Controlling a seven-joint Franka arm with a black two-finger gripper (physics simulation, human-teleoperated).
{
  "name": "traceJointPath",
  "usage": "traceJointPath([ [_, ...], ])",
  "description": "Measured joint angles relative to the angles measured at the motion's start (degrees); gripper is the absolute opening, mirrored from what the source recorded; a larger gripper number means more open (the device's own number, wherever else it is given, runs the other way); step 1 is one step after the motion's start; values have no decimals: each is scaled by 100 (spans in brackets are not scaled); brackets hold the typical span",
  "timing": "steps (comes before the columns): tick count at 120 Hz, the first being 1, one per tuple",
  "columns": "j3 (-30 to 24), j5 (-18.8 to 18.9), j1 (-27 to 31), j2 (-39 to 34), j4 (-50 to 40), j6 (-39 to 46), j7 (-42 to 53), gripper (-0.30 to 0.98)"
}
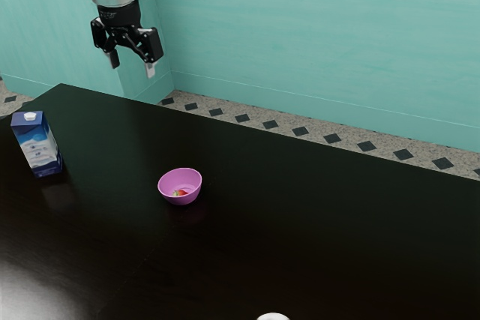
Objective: Take strawberry from the bowl
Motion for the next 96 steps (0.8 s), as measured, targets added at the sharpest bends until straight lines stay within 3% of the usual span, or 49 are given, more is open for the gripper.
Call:
traceJointPath([
  [20,18,-144,135,0,0,-1,-18,69],
  [30,10,-396,395,4,-18,6,46,69],
  [38,-37,-288,397,74,-17,252,340,69],
  [49,36,-169,154,773,-500,940,779,68],
  [61,38,-115,95,1707,-424,1616,1152,69],
  [96,58,-241,-56,2503,-791,2766,1854,64],
])
